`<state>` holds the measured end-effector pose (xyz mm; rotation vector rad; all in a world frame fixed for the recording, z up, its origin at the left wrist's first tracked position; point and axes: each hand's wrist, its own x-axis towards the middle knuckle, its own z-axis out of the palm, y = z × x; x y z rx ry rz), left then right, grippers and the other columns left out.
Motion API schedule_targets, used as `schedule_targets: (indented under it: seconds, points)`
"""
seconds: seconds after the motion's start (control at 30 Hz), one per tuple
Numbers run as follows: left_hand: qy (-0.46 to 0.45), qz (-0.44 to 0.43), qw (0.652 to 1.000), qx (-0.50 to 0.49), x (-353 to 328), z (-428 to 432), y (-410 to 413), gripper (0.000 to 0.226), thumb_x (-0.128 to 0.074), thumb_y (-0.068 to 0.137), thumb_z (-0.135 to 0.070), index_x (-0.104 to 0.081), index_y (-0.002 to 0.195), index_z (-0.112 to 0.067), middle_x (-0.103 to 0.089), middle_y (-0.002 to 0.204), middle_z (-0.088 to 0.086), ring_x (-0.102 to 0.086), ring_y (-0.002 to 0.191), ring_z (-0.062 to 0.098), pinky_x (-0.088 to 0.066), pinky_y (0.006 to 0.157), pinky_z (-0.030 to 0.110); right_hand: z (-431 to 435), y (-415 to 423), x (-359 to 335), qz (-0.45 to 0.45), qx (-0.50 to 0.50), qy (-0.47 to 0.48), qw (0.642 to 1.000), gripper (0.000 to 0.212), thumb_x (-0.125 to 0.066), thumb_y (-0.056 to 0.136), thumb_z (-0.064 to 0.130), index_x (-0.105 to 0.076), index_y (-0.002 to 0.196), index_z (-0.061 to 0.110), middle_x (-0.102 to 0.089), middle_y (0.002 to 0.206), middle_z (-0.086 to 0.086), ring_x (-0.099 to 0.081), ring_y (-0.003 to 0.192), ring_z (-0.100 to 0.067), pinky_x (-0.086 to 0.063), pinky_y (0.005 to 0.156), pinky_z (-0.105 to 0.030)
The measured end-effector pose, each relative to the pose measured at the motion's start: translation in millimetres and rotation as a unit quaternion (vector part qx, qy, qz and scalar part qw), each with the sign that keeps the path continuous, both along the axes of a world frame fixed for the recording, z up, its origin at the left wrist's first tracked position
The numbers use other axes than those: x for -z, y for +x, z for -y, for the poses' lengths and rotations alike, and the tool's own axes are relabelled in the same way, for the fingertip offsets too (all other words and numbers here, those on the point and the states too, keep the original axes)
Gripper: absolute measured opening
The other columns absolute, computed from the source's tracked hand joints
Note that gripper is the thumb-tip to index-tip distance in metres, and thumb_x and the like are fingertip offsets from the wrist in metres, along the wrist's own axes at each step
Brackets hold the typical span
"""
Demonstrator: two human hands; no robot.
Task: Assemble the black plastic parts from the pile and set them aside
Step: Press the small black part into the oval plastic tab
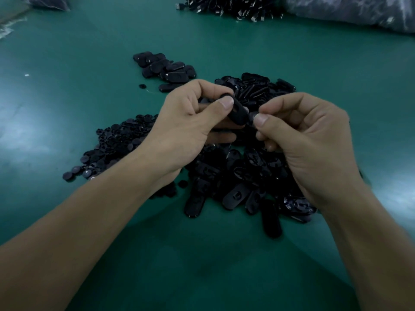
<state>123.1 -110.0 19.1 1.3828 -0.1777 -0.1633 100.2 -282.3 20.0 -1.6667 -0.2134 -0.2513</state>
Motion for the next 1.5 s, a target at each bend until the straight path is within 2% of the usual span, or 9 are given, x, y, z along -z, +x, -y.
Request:
schedule_targets:
  seconds: [0.2, 0.37, 0.53, 0.67, 0.8, 1.03, 1.2, 1.37, 1.5]
  points:
    - [-0.031, -0.01, 0.999, -0.022, -1.3, 2.6, -2.3, 0.009, -0.071, 0.086, -0.006, -0.075, 0.089, -0.013, -0.067, 0.083, 0.013, -0.07, 0.078, 0.018, -0.06, 0.07, 0.026, -0.8, -1.0, -0.9, 0.006, 0.008, -0.004, 1.0, 0.016, -0.074, 0.087, 0.008, -0.064, 0.092, 0.02, -0.071, 0.074, 0.004, -0.065, 0.065, -0.008, -0.049, 0.058, -0.017]
    - [0.016, -0.005, 0.999, -0.043, -1.4, 0.4, -0.8, 0.007, -0.076, 0.083, -0.013, -0.073, 0.088, -0.018, -0.075, 0.08, 0.004, -0.072, 0.074, 0.015, -0.06, 0.07, 0.027, -1.5, -1.4, -1.7, 0.009, 0.008, -0.002, 1.0, 0.019, -0.074, 0.087, 0.008, -0.062, 0.092, 0.021, -0.07, 0.075, 0.003, -0.065, 0.067, -0.009, -0.049, 0.061, -0.016]
    - [-0.055, -0.056, 0.997, -0.01, -1.6, 0.4, -0.3, 0.009, -0.072, 0.083, -0.005, -0.068, 0.089, -0.01, -0.073, 0.076, 0.005, -0.073, 0.069, 0.016, -0.058, 0.064, 0.023, -1.8, -1.6, -2.7, 0.021, 0.017, -0.014, 1.0, 0.024, -0.074, 0.087, 0.005, -0.057, 0.087, 0.023, -0.069, 0.077, 0.002, -0.065, 0.068, -0.009, -0.049, 0.064, -0.015]
    - [-0.082, -0.058, 0.995, 0.005, -1.6, -1.0, -0.2, 0.011, -0.07, 0.084, 0.0, -0.067, 0.091, -0.007, -0.075, 0.08, 0.009, -0.074, 0.07, 0.018, -0.059, 0.066, 0.025, -0.7, -1.3, -3.9, 0.033, 0.032, -0.038, 0.998, 0.027, -0.072, 0.087, 0.006, -0.052, 0.082, 0.024, -0.069, 0.079, 0.002, -0.065, 0.069, -0.01, -0.052, 0.068, -0.02]
    - [-0.082, -0.051, 0.995, 0.006, -0.8, 0.4, 0.3, 0.012, -0.069, 0.085, 0.003, -0.066, 0.091, -0.006, -0.076, 0.08, 0.009, -0.075, 0.073, 0.02, -0.06, 0.068, 0.026, -1.8, -2.2, -2.1, 0.058, 0.068, -0.112, 0.99, 0.03, -0.071, 0.088, 0.011, -0.048, 0.081, 0.03, -0.069, 0.084, 0.002, -0.066, 0.075, -0.02, -0.057, 0.072, -0.03]
    - [-0.061, -0.018, 0.998, 0.007, 1.7, 1.0, 0.6, 0.013, -0.065, 0.089, 0.004, -0.068, 0.097, -0.007, -0.073, 0.075, 0.003, -0.074, 0.075, 0.017, -0.06, 0.07, 0.026, -2.6, -4.0, -3.8, 0.068, 0.081, -0.153, 0.983, 0.032, -0.07, 0.088, 0.015, -0.045, 0.081, 0.034, -0.068, 0.082, 0.007, -0.065, 0.075, -0.018, -0.053, 0.069, -0.027]
    - [-0.01, 0.05, 0.999, -0.008, 4.9, 5.1, -2.3, 0.017, -0.068, 0.087, 0.006, -0.072, 0.094, -0.01, -0.073, 0.078, 0.004, -0.073, 0.079, 0.019, -0.061, 0.075, 0.029, -3.6, -5.2, -4.7, 0.065, 0.08, -0.169, 0.98, 0.032, -0.072, 0.086, 0.015, -0.046, 0.08, 0.033, -0.069, 0.082, 0.004, -0.066, 0.075, -0.021, -0.056, 0.069, -0.035]
    - [0.002, 0.068, 0.998, -0.007, 5.4, 3.4, -1.2, 0.018, -0.069, 0.087, 0.006, -0.073, 0.093, -0.011, -0.072, 0.078, 0.003, -0.073, 0.079, 0.018, -0.061, 0.076, 0.031, -3.4, -5.8, -5.8, 0.064, 0.067, -0.175, 0.98, 0.034, -0.072, 0.086, 0.013, -0.046, 0.08, 0.035, -0.069, 0.083, 0.003, -0.066, 0.075, -0.018, -0.057, 0.069, -0.031]
    - [0.031, 0.093, 0.995, -0.007, 5.9, 3.3, -1.2, 0.019, -0.07, 0.087, 0.005, -0.073, 0.093, -0.012, -0.073, 0.078, 0.001, -0.073, 0.078, 0.019, -0.061, 0.076, 0.03, -3.4, -6.2, -5.5, 0.054, 0.071, -0.182, 0.979, 0.032, -0.071, 0.085, 0.017, -0.047, 0.078, 0.036, -0.069, 0.084, -0.001, -0.066, 0.075, -0.024, -0.057, 0.07, -0.047]
